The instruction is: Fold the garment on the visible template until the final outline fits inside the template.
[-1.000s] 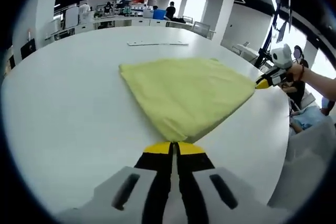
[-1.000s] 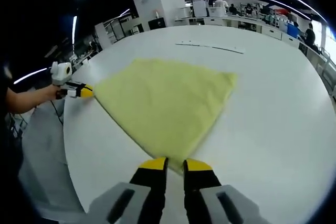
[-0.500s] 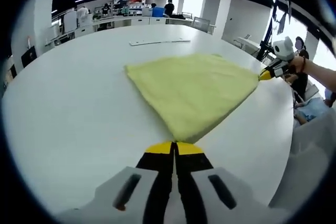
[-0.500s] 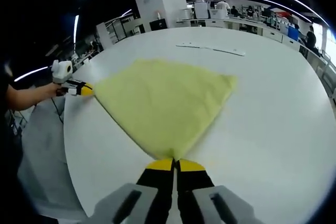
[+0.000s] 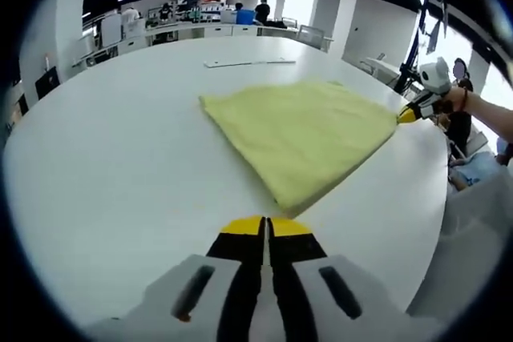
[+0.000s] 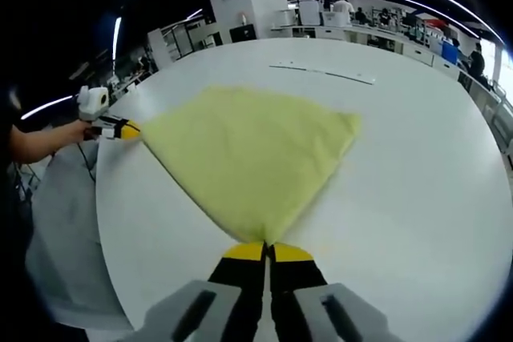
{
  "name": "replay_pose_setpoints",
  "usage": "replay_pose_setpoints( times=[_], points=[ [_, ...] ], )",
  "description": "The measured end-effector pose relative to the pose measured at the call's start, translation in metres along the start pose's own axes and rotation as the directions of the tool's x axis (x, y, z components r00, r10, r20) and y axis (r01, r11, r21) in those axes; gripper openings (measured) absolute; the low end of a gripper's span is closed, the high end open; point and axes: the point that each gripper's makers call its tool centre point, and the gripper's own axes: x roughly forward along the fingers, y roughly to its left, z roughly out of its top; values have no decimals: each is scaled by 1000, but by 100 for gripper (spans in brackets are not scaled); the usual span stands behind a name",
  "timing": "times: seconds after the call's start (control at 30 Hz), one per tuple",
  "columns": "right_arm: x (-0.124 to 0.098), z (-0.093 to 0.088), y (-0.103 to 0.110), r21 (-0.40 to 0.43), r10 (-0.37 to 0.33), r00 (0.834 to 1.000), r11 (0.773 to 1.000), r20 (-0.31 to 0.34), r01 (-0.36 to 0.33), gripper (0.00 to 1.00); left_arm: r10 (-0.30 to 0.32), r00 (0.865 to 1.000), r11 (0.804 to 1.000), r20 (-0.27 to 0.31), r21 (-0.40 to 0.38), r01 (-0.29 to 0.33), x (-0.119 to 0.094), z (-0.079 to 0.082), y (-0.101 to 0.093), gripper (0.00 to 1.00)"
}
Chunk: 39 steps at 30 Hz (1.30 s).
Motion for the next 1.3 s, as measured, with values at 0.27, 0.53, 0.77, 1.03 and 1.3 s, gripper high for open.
replay_pose_setpoints(
  times=[0.27, 0.53, 0.77, 1.03, 1.3],
  points=[
    [-5, -10, -1, 9, -12, 999, 1000, -41, 12, 8, -47, 997, 997, 53, -54, 50, 1, 15, -11, 21],
    [0, -4, 4, 30, 13, 1000, 999, -19, -12, 6, -45, 999, 996, 6, -81, 46, 16, 9, -11, 10],
    [3, -8, 1, -39, -3, 999, 999, -43, 1, 0, -50, 998, 997, -33, -65, 47, 23, 2, -13, 0],
    [-3, -15, 4, -31, -5, 999, 1000, -45, 4, 0, -53, 997, 998, -50, -45, 51, 15, -6, -17, 0],
    [-7, -25, 11, -12, -1, 999, 1000, -45, 1, 0, -67, 995, 997, -70, -44, 64, 8, -16, -24, 0]
  ],
)
